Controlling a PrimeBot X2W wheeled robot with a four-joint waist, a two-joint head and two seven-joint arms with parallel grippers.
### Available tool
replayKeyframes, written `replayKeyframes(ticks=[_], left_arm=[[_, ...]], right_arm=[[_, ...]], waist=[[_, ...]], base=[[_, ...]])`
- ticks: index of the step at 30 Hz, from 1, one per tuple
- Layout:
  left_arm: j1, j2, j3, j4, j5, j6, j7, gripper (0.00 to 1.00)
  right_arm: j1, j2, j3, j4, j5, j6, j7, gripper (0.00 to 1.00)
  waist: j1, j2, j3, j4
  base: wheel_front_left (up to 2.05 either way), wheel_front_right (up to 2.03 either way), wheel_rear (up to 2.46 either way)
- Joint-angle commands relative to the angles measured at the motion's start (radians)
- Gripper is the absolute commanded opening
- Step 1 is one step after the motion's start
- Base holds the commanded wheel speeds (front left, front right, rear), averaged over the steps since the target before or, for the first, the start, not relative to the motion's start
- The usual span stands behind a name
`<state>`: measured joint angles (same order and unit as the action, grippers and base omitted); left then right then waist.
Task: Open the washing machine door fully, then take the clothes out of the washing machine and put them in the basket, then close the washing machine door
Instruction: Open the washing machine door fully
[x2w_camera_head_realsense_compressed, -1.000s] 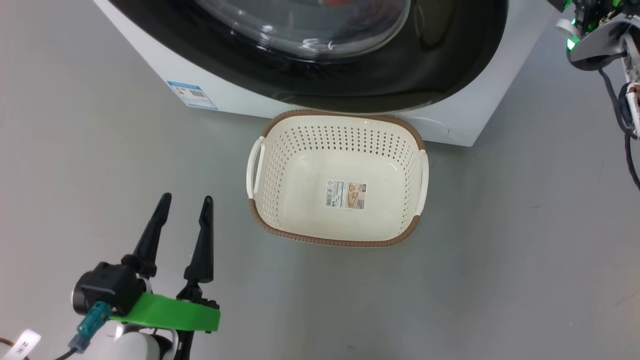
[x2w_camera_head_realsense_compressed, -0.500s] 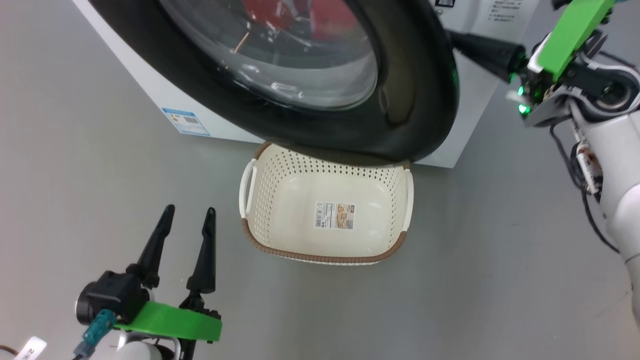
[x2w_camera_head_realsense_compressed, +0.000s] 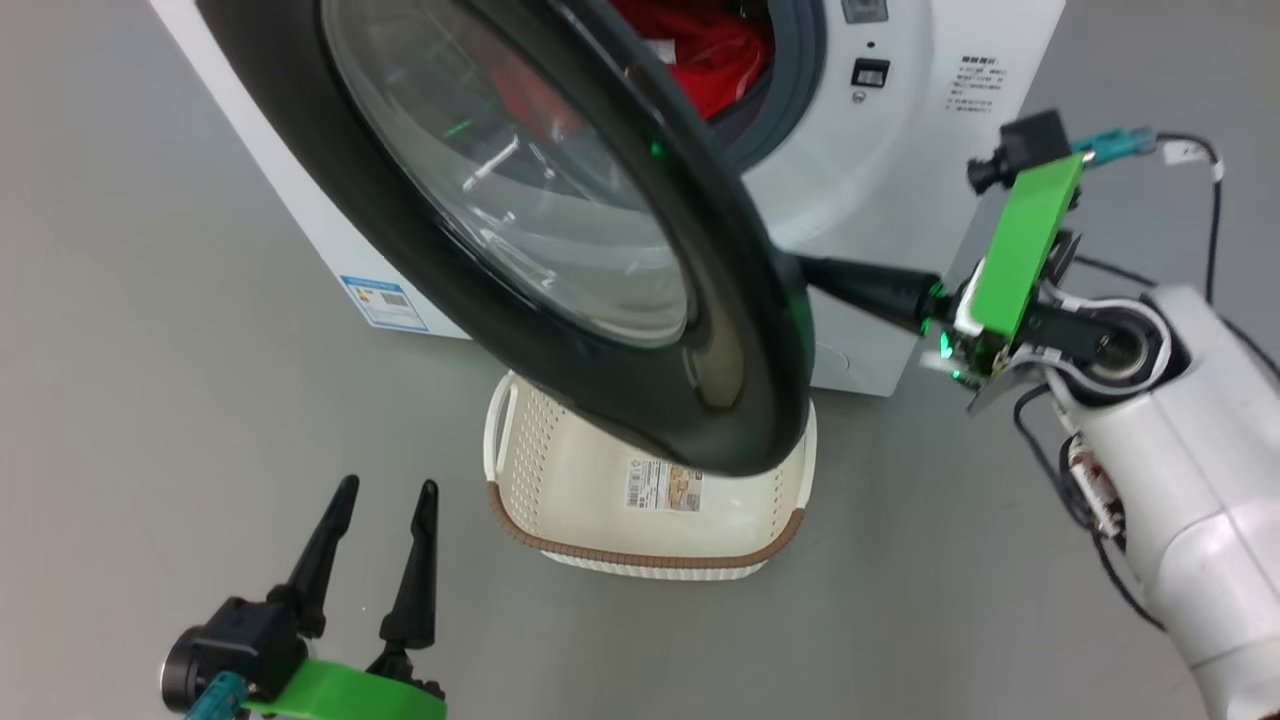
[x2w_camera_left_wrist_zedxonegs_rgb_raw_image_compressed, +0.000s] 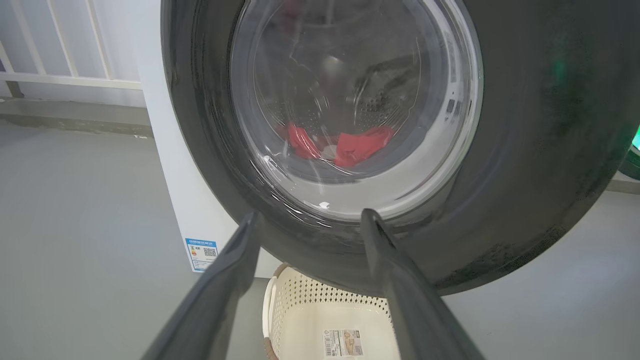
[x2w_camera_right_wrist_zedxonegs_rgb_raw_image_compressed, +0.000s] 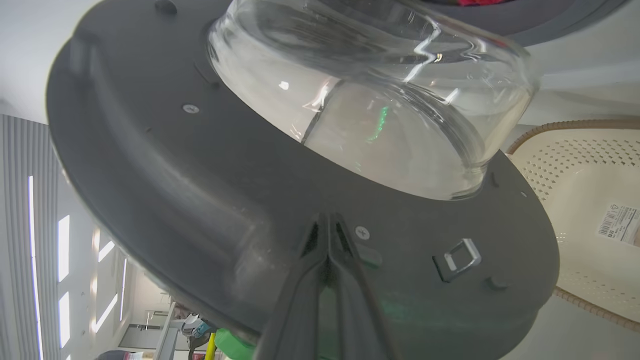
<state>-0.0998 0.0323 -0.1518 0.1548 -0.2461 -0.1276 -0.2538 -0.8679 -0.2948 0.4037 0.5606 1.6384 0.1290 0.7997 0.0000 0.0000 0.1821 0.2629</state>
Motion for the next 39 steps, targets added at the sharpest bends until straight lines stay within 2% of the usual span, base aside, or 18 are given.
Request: replayKeyframes(ticks=[1,18,39], left_arm=[[0.000,0.018,0.035,-0.021,0.008,-0.003,-0.008,1.00],[0.064,0.018,0.041,-0.009,0.006,0.018,-0.008,1.00],[0.083,0.018,0.057,0.002,0.000,0.046,-0.008,1.00]], right_arm=[[0.024,0.021,0.011,-0.045,-0.006,0.002,0.008,0.00],[0.215,0.105,0.045,-0.188,-0.005,0.002,0.017,0.00],[0.272,0.204,0.077,-0.184,-0.027,0.002,0.014,0.00]], waist=[[0.0000,0.0000,-0.015,0.008],[0.0000,0.0000,-0.098,0.097],[0.0000,0.0000,-0.141,0.231]], base=[[0.00,0.00,0.00],[0.00,0.00,0.00],[0.00,0.00,0.00]])
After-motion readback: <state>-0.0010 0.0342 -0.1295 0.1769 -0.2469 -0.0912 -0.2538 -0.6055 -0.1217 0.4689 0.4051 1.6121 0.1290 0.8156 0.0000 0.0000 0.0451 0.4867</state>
